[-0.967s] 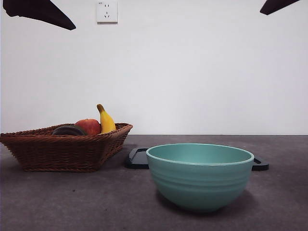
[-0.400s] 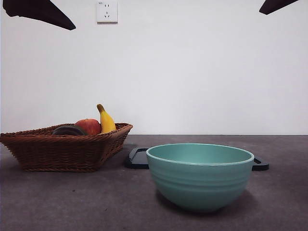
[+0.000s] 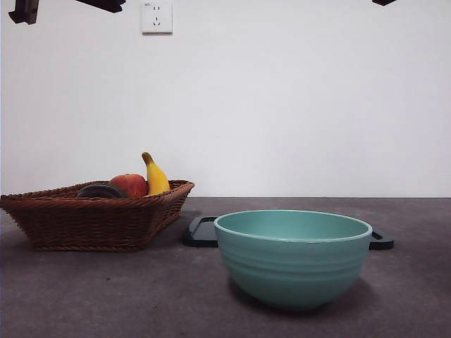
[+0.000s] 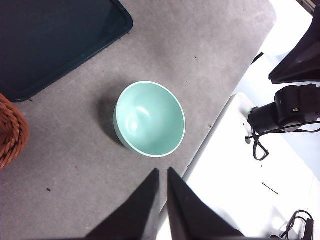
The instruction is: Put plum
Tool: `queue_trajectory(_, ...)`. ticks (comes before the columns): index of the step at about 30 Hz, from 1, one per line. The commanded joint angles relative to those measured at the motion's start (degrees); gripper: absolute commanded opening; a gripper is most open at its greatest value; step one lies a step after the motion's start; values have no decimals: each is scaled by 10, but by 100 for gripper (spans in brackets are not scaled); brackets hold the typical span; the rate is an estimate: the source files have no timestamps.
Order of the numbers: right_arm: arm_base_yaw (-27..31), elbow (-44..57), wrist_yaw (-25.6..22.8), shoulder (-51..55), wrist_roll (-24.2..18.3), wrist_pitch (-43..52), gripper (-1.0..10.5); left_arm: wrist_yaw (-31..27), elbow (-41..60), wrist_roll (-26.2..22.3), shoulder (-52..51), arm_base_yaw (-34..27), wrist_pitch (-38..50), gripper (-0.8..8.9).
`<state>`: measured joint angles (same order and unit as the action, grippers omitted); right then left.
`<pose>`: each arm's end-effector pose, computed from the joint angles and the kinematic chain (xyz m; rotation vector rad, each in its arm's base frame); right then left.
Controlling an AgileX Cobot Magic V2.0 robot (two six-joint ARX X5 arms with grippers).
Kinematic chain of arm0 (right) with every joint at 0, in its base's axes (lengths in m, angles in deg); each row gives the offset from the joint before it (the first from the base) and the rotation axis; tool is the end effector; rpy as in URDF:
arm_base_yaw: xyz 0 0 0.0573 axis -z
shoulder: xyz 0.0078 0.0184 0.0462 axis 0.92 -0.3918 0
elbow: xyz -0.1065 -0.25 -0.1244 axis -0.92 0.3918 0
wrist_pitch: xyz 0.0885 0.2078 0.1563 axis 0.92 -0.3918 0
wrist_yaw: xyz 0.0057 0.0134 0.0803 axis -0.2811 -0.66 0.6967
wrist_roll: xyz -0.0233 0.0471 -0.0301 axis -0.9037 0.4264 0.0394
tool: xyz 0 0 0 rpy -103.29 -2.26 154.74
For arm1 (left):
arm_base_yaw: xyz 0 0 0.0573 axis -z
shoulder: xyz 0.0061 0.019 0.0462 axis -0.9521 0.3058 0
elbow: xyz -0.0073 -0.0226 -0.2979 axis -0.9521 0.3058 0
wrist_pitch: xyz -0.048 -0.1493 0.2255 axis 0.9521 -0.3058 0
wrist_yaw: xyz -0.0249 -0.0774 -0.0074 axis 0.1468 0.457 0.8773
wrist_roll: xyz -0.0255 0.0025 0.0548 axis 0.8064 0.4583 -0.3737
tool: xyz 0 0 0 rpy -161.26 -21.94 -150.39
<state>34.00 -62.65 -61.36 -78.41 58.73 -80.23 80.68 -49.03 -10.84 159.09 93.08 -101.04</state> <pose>0.1332 0.1068 0.3541 -0.0409 0.9204 0.9415 0.2246 -0.1141 0.3760 -0.0471 0.9767 -1.0823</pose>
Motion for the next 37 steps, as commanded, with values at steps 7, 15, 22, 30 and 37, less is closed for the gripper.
queue_trajectory(7,-3,-7,0,-4,-8,8,6,2,-14,-7,6,2,2,10)
queue_trajectory(15,-3,-7,0,-4,-8,8,6,2,-14,-7,6,2,2,10)
queue_trajectory(22,-3,-7,0,-4,-8,8,6,2,-14,-7,6,2,3,10)
queue_trajectory(30,-3,-7,0,-4,-8,8,6,-59,-5,13,-51,-55,184,10)
queue_trajectory(37,-3,-7,0,-4,-8,8,6,-182,108,43,-206,-157,446,10)
